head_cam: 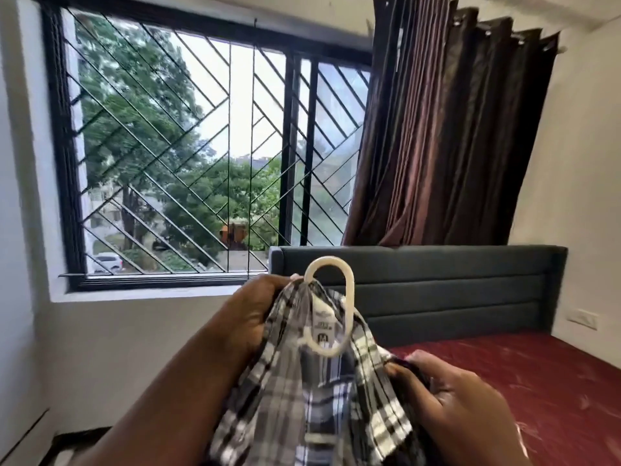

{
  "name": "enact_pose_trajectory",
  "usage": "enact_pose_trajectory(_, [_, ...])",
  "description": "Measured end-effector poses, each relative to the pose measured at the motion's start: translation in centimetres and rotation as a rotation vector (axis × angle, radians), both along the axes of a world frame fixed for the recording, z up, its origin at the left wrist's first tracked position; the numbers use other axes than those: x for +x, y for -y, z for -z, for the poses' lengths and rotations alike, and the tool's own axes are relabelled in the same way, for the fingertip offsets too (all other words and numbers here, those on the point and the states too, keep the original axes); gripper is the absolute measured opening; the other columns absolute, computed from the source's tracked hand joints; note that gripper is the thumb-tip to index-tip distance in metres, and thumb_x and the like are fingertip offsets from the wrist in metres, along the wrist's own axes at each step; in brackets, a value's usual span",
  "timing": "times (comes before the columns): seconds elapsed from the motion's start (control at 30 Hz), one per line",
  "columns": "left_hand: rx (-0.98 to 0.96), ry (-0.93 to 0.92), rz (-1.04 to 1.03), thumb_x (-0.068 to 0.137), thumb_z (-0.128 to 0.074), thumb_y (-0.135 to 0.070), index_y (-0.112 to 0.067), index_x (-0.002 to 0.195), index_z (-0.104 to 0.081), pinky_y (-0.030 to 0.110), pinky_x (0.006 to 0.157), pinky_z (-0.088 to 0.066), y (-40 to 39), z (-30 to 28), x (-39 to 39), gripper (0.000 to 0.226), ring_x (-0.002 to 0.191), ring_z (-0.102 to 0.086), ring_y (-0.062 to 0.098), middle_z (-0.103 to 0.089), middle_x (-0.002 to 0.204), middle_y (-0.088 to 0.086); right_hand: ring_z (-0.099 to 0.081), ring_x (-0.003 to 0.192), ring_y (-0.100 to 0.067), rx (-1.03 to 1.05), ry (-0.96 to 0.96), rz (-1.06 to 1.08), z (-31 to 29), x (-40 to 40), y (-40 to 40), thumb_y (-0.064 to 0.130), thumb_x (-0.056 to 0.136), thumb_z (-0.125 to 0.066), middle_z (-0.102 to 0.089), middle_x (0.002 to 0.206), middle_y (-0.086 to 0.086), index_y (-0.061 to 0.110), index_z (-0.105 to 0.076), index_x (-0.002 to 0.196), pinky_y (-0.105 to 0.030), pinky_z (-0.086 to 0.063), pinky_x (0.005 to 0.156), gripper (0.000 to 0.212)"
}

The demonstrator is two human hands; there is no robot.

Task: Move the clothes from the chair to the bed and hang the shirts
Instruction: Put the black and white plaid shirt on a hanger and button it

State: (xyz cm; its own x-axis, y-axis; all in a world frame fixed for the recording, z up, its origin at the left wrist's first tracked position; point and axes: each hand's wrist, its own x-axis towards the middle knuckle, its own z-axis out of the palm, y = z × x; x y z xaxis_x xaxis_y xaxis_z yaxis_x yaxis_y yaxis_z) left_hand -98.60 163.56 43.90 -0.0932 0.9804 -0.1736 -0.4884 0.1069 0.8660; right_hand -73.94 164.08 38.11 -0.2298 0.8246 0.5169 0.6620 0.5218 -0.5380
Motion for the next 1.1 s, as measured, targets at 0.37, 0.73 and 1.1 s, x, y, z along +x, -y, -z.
enact_pose_trajectory(0.37, [0.388, -1.403, -0.412, 0.076, -0.050, -0.061, -0.035, 0.078, -0.066, 0.028, 0.072, -0.047, -2.8, 3.2, 2.0, 0.030, 0.078, -0.060, 0.006, -0.066, 0.084, -0.010, -0.065, 0.095, -0.021, -0.143, -0.016, 0.069, 1.1, 5.6, -8.7, 0.074, 0.082, -0.044, -0.064, 0.076, 0.013, 0.044, -0.062, 0.088, -0.035, -0.044, 0.072, 0.036])
enact_pose_trajectory(0.73, [0.274, -1.795, -0.469, 0.068, -0.047, -0.067, -0.039, 0.110, -0.064, 0.032, 0.077, -0.052, -0.5, 5.9, 3.7, 0.053, 0.090, -0.065, 0.013, -0.068, 0.101, -0.010, -0.064, 0.081, -0.026, -0.073, -0.040, -0.026, 1.2, 7.9, -12.5, 0.080, 0.076, -0.033, -0.063, 0.067, 0.008, 0.037, -0.057, 0.080, -0.035, -0.045, 0.066, 0.050])
enact_pose_trajectory(1.1, [0.330, -1.981, -1.017, 0.080, -0.039, -0.070, -0.019, 0.060, -0.049, 0.028, 0.047, -0.034, 0.3, 2.7, 6.5, 0.055, 0.050, -0.056, 0.026, -0.056, 0.052, -0.003, -0.057, 0.101, -0.023, 0.347, 0.023, -0.094, -4.2, 7.0, -10.0, 0.078, 0.081, -0.030, -0.060, 0.108, 0.005, 0.035, -0.060, 0.116, -0.050, -0.043, 0.087, 0.063])
